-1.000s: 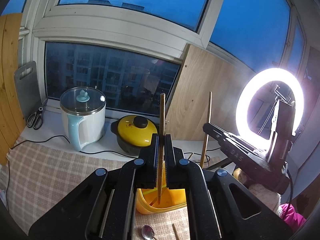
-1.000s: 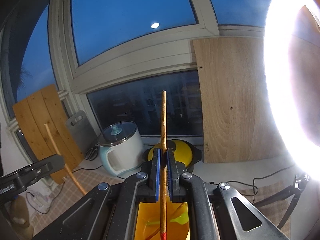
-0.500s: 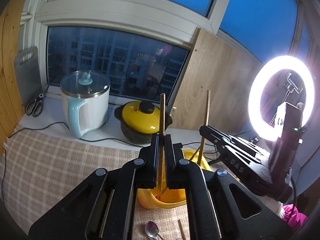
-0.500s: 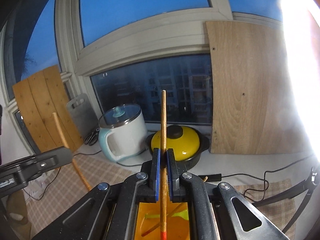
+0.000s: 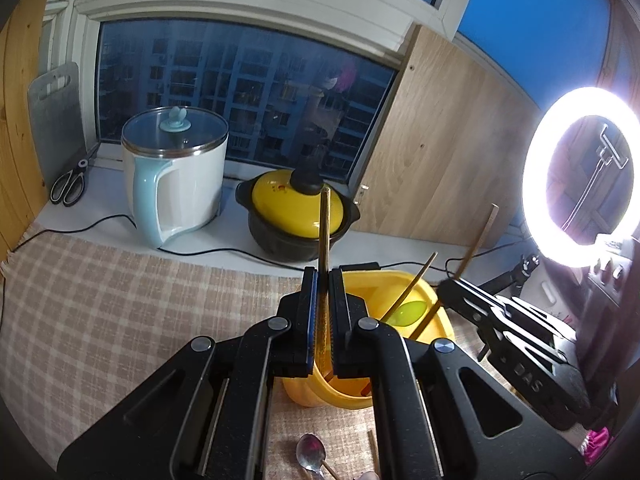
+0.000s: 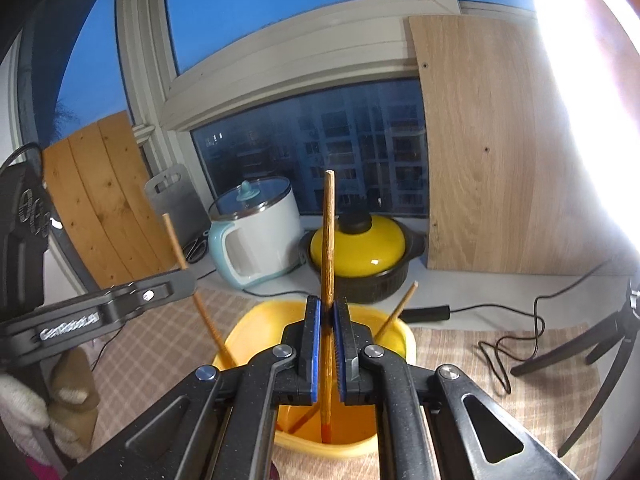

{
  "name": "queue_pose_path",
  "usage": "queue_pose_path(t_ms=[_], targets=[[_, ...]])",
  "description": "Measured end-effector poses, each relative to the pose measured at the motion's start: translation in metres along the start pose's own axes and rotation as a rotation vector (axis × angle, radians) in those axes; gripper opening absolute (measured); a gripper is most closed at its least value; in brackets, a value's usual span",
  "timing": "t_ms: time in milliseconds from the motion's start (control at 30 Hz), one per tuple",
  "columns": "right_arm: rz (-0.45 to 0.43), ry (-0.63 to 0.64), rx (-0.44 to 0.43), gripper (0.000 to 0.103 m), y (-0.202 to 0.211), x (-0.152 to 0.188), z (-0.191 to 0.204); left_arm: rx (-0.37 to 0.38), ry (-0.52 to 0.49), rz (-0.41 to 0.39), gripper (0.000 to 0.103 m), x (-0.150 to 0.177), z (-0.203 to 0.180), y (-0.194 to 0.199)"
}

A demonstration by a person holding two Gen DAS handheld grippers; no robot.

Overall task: Organize utensils
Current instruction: 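Lower the chopsticks into the bucket and open both tools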

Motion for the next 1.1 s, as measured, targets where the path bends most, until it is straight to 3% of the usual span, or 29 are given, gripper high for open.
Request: queue_pose_path(t_ms=[400, 433, 533, 600, 667, 767, 900, 967, 1033, 1100], targets=[[0.031, -0.012, -0.024, 0.007, 0.009, 0.023, 0.003, -0.016, -0.023, 0.013, 0.003, 0.009, -0.001, -0.006], [0.028, -0.013, -0.026, 0.015, 0.012, 0.024, 0.003, -0.018, -0.026, 0.013, 0.006, 0.009, -0.002, -0.006], [0.019, -0.008, -0.025, 0.031, 0.018, 0.025, 0.005, -0.015, -0.031, -0.001, 0.037, 0.01, -0.003, 0.0], [0.014, 0.002, -0.022, 0.037, 0.024, 0.026, 0.007, -0.02, -0.036, -0.014, 0.039, 0.011, -0.004, 0.005], [0.009, 0.01, -0.019, 0.06, 0.03, 0.029, 0.01, -0.018, -0.037, -0.019, 0.039, 0.012, -0.004, 0.009], [0.003, 0.015, -0.015, 0.075, 0.038, 0.033, 0.012, -0.02, -0.043, -0.027, 0.039, 0.015, -0.004, 0.015], [-0.006, 0.023, -0.002, 0.088, 0.049, 0.037, 0.014, -0.023, -0.049, -0.031, 0.044, 0.019, -0.005, 0.021], [-0.018, 0.016, 0.001, 0.095, 0.056, 0.04, 0.014, -0.022, -0.05, -0.038, 0.054, 0.02, -0.005, 0.026], [-0.024, 0.009, 0.009, 0.101, 0.062, 0.043, 0.012, -0.019, -0.053, -0.049, 0.058, 0.023, -0.005, 0.031], [-0.023, 0.006, 0.019, 0.103, 0.066, 0.046, 0.01, -0.015, -0.056, -0.057, 0.06, 0.025, -0.005, 0.036]])
Point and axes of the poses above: each gripper's, at about its wrist camera, not at the fingertips, and y roughly against the way its jaws point, z to its left, x to its underside, the point moved 3 cm from there along -y, roughly the way its jaws point, and after that the axes turned 11 degrees about y, right-handed, at the moved point
